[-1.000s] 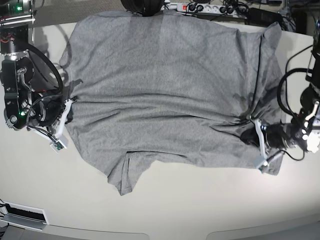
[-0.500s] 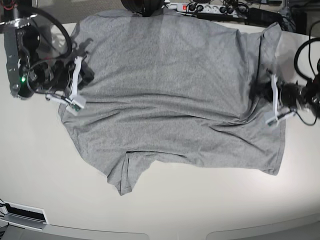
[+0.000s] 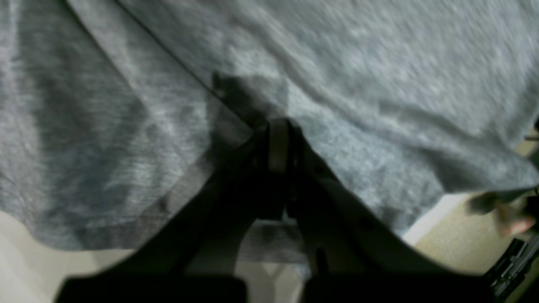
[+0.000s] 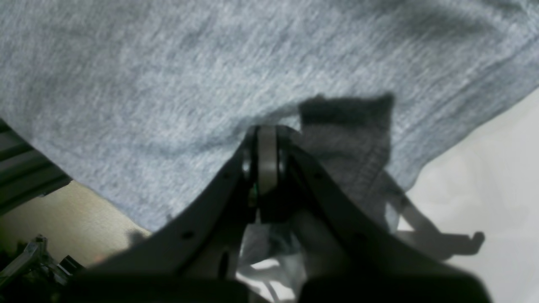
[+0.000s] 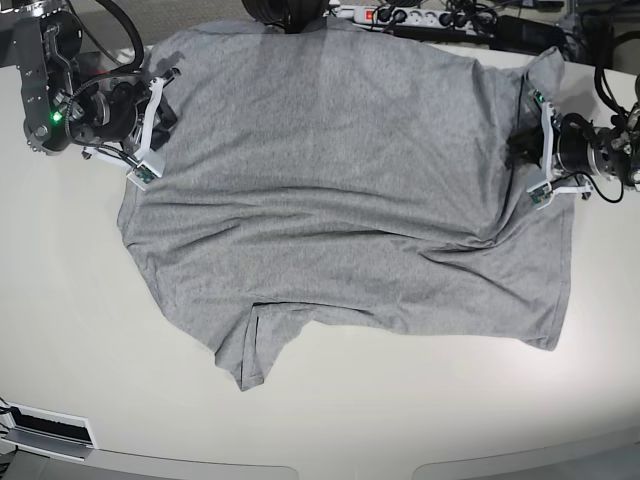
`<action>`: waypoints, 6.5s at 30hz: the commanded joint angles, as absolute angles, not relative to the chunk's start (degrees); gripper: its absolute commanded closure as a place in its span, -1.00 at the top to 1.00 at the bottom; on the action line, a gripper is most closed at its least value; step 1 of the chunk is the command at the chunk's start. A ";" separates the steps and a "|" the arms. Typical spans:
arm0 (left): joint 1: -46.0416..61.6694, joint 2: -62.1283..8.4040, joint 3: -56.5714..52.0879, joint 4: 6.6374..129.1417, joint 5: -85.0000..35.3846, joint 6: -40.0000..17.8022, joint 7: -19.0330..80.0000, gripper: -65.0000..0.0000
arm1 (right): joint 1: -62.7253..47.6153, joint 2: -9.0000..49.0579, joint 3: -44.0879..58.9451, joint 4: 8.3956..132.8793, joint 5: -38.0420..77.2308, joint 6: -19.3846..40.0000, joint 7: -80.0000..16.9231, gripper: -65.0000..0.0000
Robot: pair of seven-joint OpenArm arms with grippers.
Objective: Layout the t-shirt on the table in an organized manner, then fold the t-shirt properly
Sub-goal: 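Pull the shirt sides apart with both grippers to smooth it, then grasp the shirt edge with the left gripper and tug it outward, then grasp the shirt's middle with both grippers and pull it taut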
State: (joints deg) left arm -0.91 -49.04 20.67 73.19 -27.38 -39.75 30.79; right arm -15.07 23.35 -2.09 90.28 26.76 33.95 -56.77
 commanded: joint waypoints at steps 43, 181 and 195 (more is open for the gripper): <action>-1.63 -49.34 12.03 64.10 -30.02 -34.28 32.60 -1.00 | -14.41 24.32 -1.83 90.98 23.66 31.90 -55.53 -1.00; -3.09 -51.16 11.99 58.00 -7.51 -27.53 16.51 -1.00 | -14.39 24.29 -1.83 91.02 27.22 32.60 -57.80 -1.00; -11.18 -54.78 11.94 65.21 -36.56 -40.00 36.77 -1.00 | -10.50 24.64 -1.80 92.20 32.84 35.75 -57.71 -1.00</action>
